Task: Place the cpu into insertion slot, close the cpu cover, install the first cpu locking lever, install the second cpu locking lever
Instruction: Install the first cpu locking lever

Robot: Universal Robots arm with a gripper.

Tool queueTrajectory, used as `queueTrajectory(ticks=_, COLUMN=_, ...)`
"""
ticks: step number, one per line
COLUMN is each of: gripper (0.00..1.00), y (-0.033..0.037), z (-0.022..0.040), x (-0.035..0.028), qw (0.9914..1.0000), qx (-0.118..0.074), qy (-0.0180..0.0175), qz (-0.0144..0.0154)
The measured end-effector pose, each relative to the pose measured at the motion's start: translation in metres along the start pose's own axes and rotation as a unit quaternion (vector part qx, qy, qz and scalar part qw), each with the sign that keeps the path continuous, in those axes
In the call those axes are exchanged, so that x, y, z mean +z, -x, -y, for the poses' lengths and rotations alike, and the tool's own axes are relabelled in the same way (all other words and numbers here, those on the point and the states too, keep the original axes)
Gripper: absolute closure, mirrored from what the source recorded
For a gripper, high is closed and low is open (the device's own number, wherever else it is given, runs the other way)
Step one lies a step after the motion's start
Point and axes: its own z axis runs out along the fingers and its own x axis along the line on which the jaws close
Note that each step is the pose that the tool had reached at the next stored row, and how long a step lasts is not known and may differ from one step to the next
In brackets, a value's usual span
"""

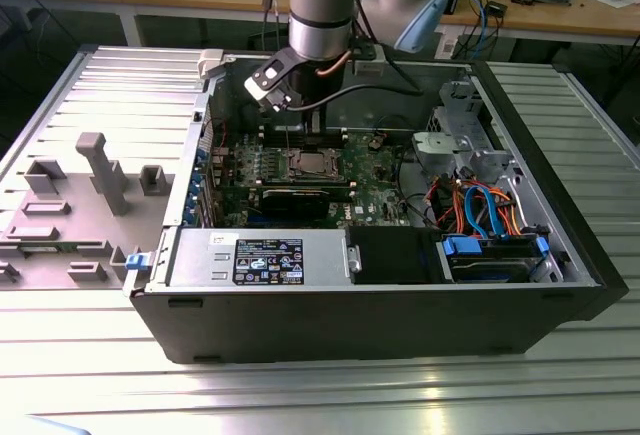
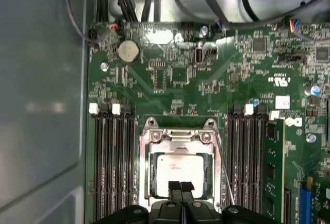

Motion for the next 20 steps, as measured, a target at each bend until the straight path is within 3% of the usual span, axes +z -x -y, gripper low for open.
queueTrajectory(ticks=11, gripper=0.89, y=0.0003, z=0.0111, x=0.0162, qw=1.00000, qx=-0.001, qy=-0.0001, qz=0.0001)
queueTrajectory(ticks=20, gripper=0.89, y=0.0005, z=0.0130, x=0.0252, qw=0.99999, qx=-0.004, qy=-0.0003, qz=0.0003)
